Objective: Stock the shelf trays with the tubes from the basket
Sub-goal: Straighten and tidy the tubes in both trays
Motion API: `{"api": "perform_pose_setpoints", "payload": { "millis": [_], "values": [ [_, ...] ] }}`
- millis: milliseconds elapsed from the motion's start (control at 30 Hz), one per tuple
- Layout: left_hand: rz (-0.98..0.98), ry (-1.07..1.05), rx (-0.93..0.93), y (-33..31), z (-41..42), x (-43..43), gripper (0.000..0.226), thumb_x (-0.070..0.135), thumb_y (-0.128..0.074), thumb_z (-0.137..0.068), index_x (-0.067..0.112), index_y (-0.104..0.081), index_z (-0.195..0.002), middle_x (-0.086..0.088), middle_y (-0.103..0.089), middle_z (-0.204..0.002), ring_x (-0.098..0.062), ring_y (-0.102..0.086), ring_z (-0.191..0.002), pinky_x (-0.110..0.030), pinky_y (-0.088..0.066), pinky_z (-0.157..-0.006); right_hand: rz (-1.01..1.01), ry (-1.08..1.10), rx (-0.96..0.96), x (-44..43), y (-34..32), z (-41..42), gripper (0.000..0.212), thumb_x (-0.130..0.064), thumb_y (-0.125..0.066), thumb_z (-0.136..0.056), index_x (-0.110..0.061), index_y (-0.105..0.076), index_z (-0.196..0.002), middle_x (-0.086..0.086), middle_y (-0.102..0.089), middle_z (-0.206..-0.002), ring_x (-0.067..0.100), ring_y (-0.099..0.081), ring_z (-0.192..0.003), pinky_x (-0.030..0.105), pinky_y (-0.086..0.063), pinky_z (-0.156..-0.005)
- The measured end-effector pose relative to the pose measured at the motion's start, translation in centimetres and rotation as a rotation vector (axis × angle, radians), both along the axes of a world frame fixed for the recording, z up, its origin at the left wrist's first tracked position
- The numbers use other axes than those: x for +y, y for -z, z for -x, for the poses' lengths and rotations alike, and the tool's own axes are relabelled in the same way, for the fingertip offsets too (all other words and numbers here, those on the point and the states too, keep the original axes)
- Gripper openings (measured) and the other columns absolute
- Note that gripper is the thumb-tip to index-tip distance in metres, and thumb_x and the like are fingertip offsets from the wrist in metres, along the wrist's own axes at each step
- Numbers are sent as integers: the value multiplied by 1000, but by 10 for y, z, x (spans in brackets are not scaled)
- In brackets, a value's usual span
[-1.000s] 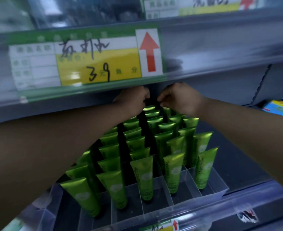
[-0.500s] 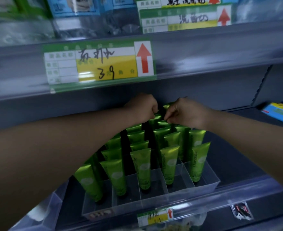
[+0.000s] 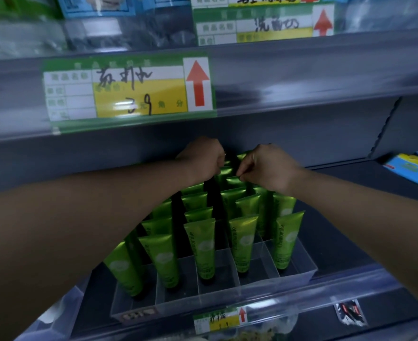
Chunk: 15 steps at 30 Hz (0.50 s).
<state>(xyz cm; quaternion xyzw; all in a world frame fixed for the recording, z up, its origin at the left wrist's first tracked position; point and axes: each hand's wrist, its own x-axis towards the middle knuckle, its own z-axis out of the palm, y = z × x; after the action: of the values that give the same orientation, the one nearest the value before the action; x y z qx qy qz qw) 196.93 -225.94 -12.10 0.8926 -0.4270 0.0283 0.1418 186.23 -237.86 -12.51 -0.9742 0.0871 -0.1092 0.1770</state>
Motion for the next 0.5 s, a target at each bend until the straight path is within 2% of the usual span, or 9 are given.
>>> {"api": "perform_pose_setpoints", "payload": {
  "millis": [200, 400, 500],
  "values": [
    [3, 15, -31, 2, -3, 5, 14, 11, -72, -77, 16, -74, -90, -4, -71, -99, -20, -65, -94, -17, -38, -72, -60, -15, -15, 5, 2, -5, 13, -10, -71, -80, -14, -77, -90, 1, -73, -89, 1, -57, -76, -6, -33, -56],
    [-7, 40, -65, 0, -1, 6, 12, 10, -68, -77, 16, -73, -86, -6, -72, -94, -22, -66, -91, -21, -42, -71, -59, -34, -16, 13, 1, -12, 14, -10, -71, -78, -17, -78, -88, 0, -73, -84, 0, -57, -72, -1, -33, -57],
    [-14, 44, -67, 3, -1, 6, 11, 9, -69, -75, 16, -73, -83, -5, -72, -91, -22, -66, -89, -23, -44, -70, -57, -44, -12, 14, 2, -12, 13, -10, -71, -78, -16, -78, -88, -3, -69, -77, -1, -52, -59, -3, -33, -53]
  ]
}}
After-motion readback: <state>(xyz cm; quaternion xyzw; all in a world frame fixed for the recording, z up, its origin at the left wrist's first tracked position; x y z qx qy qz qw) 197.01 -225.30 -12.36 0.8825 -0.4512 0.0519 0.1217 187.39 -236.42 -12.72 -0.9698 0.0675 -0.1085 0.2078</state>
